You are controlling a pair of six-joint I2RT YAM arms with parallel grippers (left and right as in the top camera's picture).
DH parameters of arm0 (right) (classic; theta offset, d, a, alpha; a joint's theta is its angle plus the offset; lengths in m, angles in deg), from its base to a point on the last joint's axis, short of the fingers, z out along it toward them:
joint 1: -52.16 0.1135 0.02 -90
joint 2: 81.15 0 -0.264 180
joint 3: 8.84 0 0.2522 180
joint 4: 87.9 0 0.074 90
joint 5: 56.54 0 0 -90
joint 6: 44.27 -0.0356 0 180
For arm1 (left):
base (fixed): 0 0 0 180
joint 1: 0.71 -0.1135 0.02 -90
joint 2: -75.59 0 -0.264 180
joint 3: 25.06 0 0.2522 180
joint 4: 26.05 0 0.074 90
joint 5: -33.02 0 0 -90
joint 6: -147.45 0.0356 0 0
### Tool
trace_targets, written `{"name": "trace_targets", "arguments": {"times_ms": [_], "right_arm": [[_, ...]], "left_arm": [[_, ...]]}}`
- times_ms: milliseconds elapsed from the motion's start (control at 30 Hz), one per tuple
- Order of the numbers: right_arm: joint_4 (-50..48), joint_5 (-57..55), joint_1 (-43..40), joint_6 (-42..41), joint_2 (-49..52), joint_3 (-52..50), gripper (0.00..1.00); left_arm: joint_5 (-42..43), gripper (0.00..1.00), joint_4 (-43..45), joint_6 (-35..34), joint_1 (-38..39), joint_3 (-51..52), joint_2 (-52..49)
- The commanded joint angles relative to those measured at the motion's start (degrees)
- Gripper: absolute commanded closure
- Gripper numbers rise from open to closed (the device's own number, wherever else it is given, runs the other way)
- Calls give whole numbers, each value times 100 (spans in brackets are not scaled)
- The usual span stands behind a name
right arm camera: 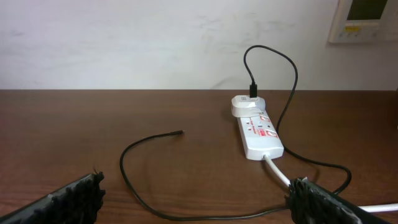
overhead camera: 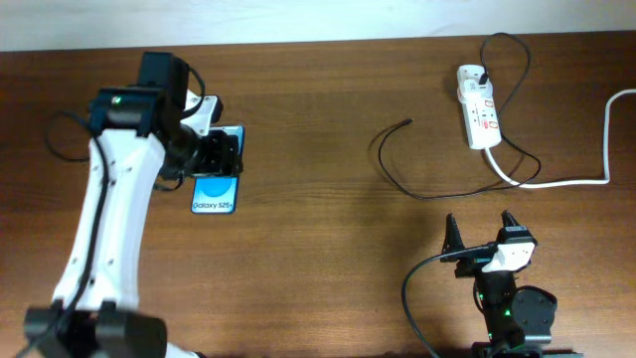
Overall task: Plug charger to phone and switch on socket
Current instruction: 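Lift the phone with the left gripper and tilt it upright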
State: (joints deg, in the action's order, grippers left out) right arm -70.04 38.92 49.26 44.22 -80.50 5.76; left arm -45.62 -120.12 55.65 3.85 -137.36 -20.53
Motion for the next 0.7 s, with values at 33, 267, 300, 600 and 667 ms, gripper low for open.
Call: {"name": "trace_targets", "arguments": {"times_ms": [33, 267, 300, 600, 667], "right_arm": [[-2, -15, 20, -48, -33, -52, 2], [-2, -15, 20, -48, -33, -52, 2], [-2, -15, 22, -48, -33, -52, 2], [-2, -15, 20, -48, -33, -52, 2], [-2, -13, 20, -48, -33, -52, 2]], "left_arm": [[201, 60, -282, -61, -4, -170, 686], [348, 60, -863, -59, -4, -170, 1106], [448, 60, -942, -61, -4, -170, 1147], [647, 61, -1032, -402, -4, -79, 1237], [647, 61, -929, -402, -4, 55, 1235]]}}
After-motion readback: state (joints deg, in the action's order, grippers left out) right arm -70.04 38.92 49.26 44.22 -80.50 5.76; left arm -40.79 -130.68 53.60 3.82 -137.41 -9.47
